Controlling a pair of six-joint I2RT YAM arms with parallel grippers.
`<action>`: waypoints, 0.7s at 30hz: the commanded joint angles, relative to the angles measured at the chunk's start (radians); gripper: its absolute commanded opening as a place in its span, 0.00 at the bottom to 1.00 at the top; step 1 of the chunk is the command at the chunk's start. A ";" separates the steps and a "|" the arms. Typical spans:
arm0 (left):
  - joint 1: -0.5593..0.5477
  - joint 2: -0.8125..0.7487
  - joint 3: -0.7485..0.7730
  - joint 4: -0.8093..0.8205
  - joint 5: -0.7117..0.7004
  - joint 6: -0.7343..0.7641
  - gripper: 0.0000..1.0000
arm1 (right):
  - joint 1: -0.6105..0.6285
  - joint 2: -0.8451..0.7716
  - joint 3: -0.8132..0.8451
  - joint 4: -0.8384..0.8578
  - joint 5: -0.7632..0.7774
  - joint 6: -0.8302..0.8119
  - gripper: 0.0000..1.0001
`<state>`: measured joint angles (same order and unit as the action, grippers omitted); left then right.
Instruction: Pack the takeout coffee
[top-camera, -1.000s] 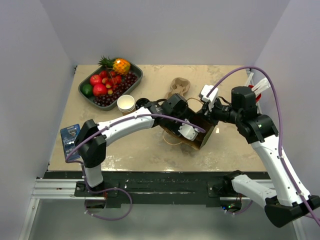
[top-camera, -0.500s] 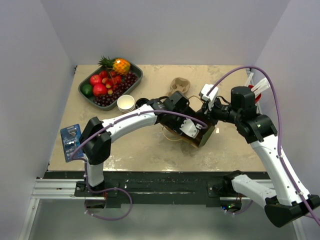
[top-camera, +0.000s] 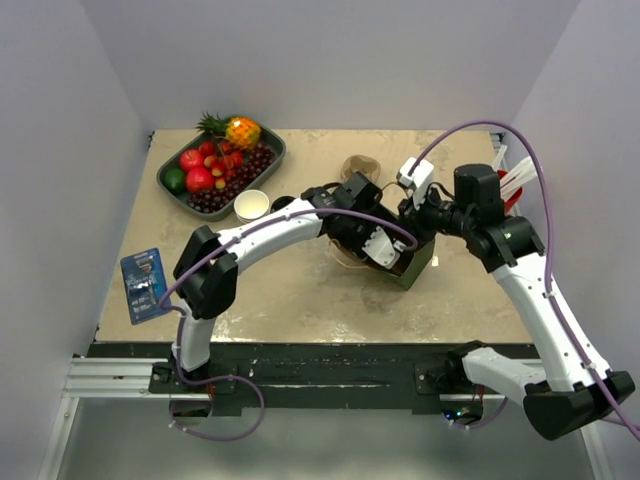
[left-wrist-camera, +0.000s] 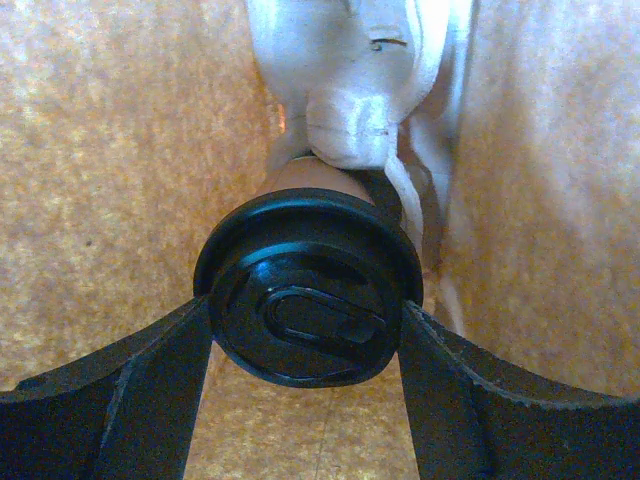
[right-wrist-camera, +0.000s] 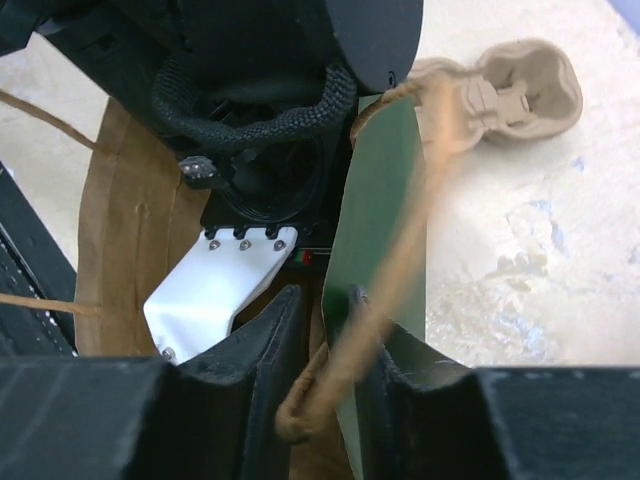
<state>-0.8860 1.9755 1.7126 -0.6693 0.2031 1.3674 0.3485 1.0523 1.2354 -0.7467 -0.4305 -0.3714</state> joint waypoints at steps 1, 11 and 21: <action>0.015 0.068 0.120 -0.041 0.076 0.071 0.00 | -0.043 0.044 0.094 -0.019 0.007 0.025 0.34; 0.016 0.129 0.240 -0.079 0.088 0.078 0.65 | -0.217 0.124 0.162 -0.059 -0.126 0.026 0.34; 0.016 0.091 0.255 0.005 0.122 -0.046 0.99 | -0.236 0.160 0.174 -0.066 -0.111 0.025 0.35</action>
<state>-0.8745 2.0983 1.9202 -0.7185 0.2665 1.3861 0.1211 1.2045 1.3705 -0.8124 -0.5240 -0.3557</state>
